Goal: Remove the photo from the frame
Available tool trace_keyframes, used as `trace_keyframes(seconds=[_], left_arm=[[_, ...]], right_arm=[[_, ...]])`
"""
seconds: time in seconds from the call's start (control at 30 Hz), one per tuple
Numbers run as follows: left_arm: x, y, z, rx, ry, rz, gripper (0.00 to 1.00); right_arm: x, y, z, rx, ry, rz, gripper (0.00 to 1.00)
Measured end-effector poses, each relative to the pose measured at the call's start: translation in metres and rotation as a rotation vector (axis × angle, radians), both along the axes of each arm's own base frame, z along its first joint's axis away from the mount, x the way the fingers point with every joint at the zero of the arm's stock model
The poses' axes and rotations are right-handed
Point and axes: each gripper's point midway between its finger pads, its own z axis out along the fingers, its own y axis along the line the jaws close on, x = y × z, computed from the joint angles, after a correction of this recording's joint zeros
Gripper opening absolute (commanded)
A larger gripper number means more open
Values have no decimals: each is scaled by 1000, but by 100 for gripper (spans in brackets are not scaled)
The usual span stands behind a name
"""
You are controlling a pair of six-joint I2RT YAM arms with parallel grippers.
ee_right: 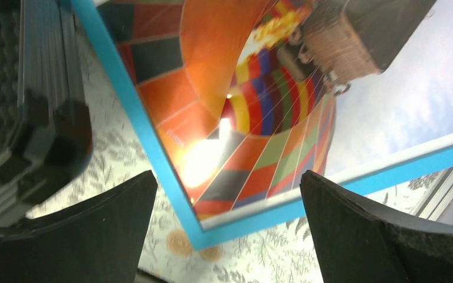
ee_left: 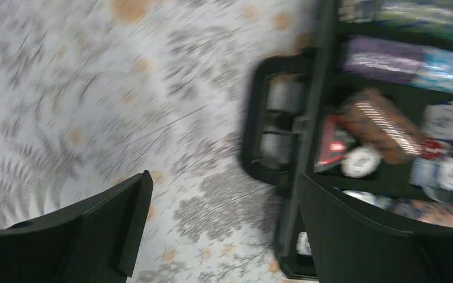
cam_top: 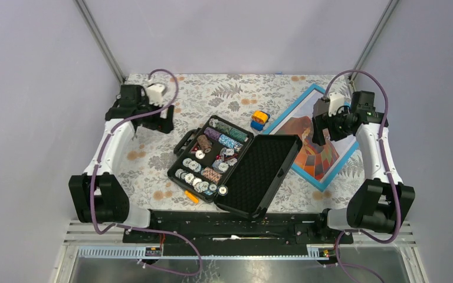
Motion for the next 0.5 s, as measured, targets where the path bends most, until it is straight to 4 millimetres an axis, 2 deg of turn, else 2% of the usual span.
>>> trace_keyframes(seconds=[0.1,0.17,0.23,0.3,0.37,0.4,0.5], left_arm=[[-4,-57,30,14,-34,-196,99],[-14,-112,60,11,-92,-386,99],[-36,-169,90,-10,-156,-582,99],[-71,-224,116,-34,-203,-782,99],[-108,-267,132,-62,-232,-953,99],[-128,-285,136,-74,-234,-1034,99],[-183,-322,136,-100,-204,-1229,99]], right_arm=[[-23,2,-4,-25,70,64,100],[-37,3,-2,-41,89,99,100],[-54,5,6,-59,91,139,100],[-67,7,15,-71,86,167,100],[-77,12,23,-66,77,192,100],[-79,15,24,-59,78,200,100],[-85,23,22,-24,102,223,100]])
